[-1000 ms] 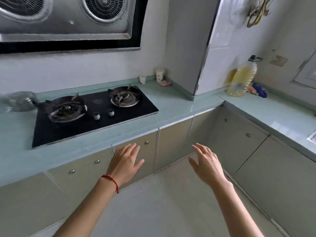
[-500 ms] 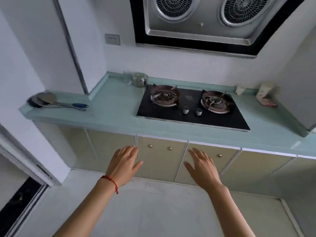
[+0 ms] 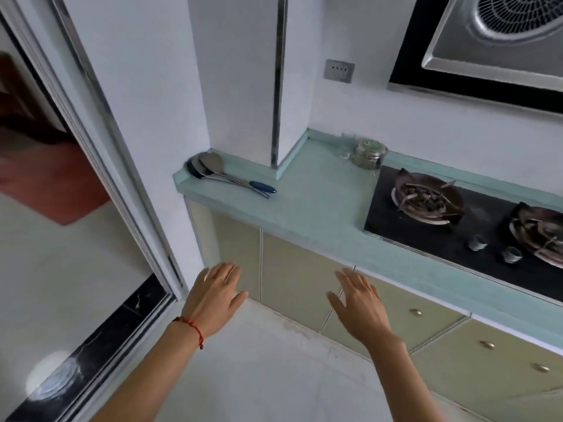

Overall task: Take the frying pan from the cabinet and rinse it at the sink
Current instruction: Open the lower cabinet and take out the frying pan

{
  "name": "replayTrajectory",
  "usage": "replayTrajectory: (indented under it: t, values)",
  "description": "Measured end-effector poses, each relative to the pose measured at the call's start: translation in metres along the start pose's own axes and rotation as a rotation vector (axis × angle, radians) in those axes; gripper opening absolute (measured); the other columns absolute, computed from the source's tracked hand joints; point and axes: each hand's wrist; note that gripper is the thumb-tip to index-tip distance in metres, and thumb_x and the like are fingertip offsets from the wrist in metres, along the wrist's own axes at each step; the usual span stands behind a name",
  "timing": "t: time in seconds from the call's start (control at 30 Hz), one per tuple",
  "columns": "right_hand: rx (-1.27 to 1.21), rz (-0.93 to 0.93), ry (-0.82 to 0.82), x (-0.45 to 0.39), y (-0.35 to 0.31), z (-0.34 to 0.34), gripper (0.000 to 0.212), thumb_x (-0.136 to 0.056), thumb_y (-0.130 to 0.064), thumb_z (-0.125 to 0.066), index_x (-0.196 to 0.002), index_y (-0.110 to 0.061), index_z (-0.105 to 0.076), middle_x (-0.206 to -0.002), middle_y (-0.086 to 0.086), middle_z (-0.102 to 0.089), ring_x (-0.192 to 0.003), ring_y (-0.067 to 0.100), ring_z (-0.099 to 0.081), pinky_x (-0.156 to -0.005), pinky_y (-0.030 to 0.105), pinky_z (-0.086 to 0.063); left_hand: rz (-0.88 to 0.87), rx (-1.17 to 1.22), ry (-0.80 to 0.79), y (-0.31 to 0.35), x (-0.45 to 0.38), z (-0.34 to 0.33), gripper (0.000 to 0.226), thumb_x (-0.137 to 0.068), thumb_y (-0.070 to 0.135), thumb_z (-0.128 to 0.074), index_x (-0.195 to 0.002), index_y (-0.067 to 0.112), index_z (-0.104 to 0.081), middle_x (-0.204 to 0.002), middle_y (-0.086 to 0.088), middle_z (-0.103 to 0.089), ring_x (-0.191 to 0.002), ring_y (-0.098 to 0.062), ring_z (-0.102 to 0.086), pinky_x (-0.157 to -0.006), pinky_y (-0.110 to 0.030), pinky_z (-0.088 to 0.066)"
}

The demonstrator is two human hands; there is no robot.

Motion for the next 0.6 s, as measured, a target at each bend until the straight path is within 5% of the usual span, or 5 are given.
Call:
replayTrajectory:
  t: [0.23, 0.6]
  values:
    - [0.033, 0.048, -0.099, -0.07, -0.046, -0.033, 0.054, -0.095, -0.04, -0.038, -0.143, -0.018, -0.026, -0.154, 0.002, -0.027, -0.142, 0.018, -0.021, -0.114, 0.034, -0.018, 0.077, 0.054, -0.065, -0.061, -0.033, -0.028, 0.048, -0.086, 0.04, -0.051, -0.122, 0.008, -0.055, -0.125, -0.012, -0.062, -0.118, -0.03, -0.056, -0.097, -0.047, -0.045]
    - [0.002, 0.027, -0.152, -0.19, -0.053, -0.083, 0.053, -0.095, -0.039, -0.038, -0.142, -0.016, -0.029, -0.151, 0.004, -0.032, -0.14, 0.02, -0.026, -0.114, 0.034, -0.02, 0.024, 0.088, -0.222, -0.103, -0.128, -0.08, 0.071, -0.093, 0.049, -0.004, -0.109, 0.013, -0.064, -0.109, -0.006, -0.071, -0.102, -0.022, -0.067, -0.08, -0.038, -0.055]
Point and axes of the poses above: each hand's wrist, its own x-axis away from the middle knuckle, its own z-axis out of the back of the hand, y = z × x
